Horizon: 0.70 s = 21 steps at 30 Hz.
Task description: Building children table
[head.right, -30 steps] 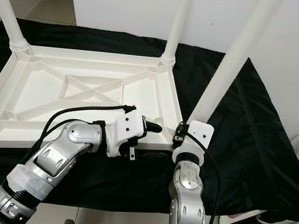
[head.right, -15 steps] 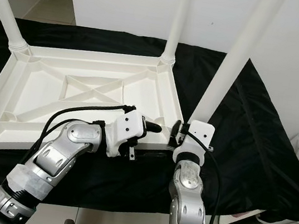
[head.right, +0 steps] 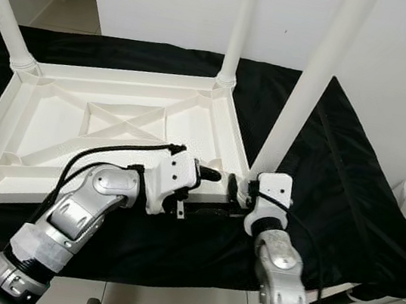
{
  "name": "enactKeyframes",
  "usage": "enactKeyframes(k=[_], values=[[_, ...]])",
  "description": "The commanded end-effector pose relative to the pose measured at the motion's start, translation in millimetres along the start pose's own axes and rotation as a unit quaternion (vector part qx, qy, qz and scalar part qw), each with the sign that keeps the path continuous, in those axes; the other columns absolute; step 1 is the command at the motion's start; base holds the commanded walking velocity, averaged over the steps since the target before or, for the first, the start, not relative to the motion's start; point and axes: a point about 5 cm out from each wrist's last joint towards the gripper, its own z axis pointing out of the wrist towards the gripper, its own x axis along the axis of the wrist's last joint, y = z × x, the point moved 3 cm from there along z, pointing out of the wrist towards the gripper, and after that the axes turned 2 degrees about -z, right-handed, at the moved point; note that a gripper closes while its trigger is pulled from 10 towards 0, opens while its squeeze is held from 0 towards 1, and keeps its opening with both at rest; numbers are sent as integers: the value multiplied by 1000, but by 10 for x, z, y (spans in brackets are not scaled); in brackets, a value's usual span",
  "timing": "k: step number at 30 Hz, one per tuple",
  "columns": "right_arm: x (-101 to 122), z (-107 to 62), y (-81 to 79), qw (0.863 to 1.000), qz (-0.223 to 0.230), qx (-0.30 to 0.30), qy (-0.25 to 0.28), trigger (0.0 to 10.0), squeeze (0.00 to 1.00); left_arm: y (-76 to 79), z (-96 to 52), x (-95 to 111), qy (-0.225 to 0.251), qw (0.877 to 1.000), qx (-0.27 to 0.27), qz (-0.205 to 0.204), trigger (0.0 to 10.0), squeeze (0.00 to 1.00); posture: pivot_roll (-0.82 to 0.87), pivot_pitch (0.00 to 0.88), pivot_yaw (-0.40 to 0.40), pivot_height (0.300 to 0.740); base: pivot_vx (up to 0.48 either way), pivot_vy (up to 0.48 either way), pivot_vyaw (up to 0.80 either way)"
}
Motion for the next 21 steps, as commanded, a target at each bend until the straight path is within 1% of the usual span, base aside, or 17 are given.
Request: enactKeyframes(k=[1, 2, 3, 4, 5, 7, 11, 12, 13, 14, 15, 21], values=[[-4, 18, 17, 1000, 0, 15, 4, 10000, 0, -41, 16, 21, 3, 1000, 20, 6, 10000, 0, -38, 0, -12, 740, 0, 0, 0], [8, 58, 51, 999, -7, 36, 7, 10000, 0, -46, 18, 24, 3, 1000, 20, 7, 10000, 0, -34, 0, -14, 740, 0, 0, 0], [8, 58, 51, 999, -7, 36, 7, 10000, 0, -46, 18, 24, 3, 1000, 20, 7, 10000, 0, -34, 0, -14, 740, 0, 0, 0], [30, 132, 43, 996, -18, 86, 12, 10000, 0, -47, 14, 27, 4, 1000, 20, 8, 10000, 0, -28, 0, -15, 740, 0, 0, 0], [30, 132, 43, 996, -18, 86, 12, 10000, 0, -47, 14, 27, 4, 1000, 20, 8, 10000, 0, -28, 0, -15, 740, 0, 0, 0], [44, 184, 6, 992, -27, 122, 14, 10000, 0, -53, 8, 29, 3, 1000, 23, 9, 10000, 0, -20, 0, -17, 740, 0, 0, 0], [47, 234, -13, 989, -35, 141, 14, 10000, 0, -59, 0, 29, 3, 1000, 25, 9, 10000, 0, -14, 0, -18, 740, 0, 0, 0], [42, 260, -23, 988, -37, 150, 12, 7725, 0, -60, -3, 30, 3, 1000, 25, 9, 10000, 0, -12, 0, -18, 740, 0, 0, 0], [42, 260, -23, 988, -37, 150, 12, 7725, 0, -60, -3, 30, 3, 1000, 25, 9, 10000, 0, -12, 0, -18, 740, 0, 0, 0], [29, 289, -38, 987, -34, 160, 10, 1882, 0, -62, -5, 32, 3, 1000, 27, 9, 10000, 0, -8, 0, -18, 740, 0, 0, 0], [14, 309, -57, 985, -34, 168, 7, 0, 0, -64, -8, 33, 3, 1000, 28, 10, 10000, 0, -4, 0, -19, 740, 0, 0, 0], [-39, 312, -103, 982, -27, 188, 2, 0, 0, -68, -23, 36, 2, 999, 32, 10, 10000, 0, 5, 0, -23, 740, 0, 0, 0]])
